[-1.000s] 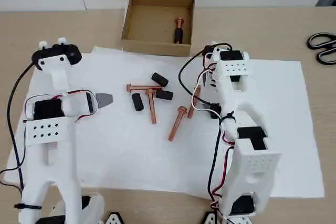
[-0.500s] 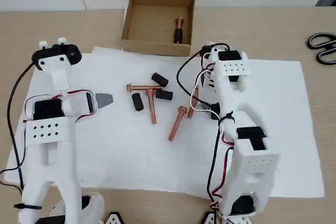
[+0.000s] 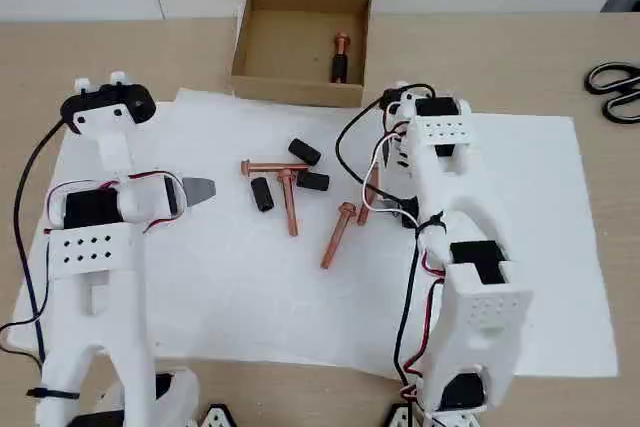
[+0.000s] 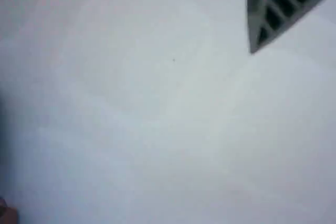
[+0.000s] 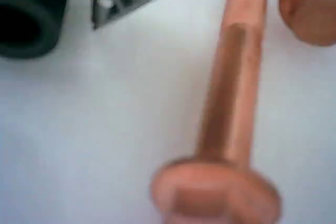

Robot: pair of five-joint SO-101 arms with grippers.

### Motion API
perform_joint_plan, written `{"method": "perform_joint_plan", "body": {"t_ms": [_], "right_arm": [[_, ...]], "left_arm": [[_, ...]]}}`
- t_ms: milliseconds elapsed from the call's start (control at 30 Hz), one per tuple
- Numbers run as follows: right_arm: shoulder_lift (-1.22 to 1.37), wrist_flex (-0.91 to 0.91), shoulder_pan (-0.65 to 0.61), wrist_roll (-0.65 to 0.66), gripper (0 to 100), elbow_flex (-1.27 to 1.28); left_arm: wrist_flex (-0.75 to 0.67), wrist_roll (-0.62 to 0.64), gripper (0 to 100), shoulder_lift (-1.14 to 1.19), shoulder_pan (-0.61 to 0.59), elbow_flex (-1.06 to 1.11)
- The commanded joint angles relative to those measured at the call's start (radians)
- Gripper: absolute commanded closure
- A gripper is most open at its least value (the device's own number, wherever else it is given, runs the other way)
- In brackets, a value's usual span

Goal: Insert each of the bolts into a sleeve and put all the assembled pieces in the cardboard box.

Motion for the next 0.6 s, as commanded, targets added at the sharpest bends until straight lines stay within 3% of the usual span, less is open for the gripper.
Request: {"method": "perform_joint_plan", "body": {"t_ms": [0, 133, 400, 567], "right_arm": [[0.027, -0.015, 0.013, 0.018, 87.5, 0.006], [0.028, -0.039, 0.015, 0.018, 96.1, 0.006], [0.022, -0.031, 0.015, 0.02, 99.7, -0.005], [-0.125, 0.016, 0.031, 0.031, 99.5, -0.005]], "left_arm": [[0.002, -0.005, 67, -0.023, 0.006, -0.015], [-0.002, -0.005, 67, -0.023, 0.006, -0.013], [-0.002, -0.008, 67, -0.023, 0.009, -0.013], [0.003, -0.058, 67, -0.029, 0.15, -0.025]]}}
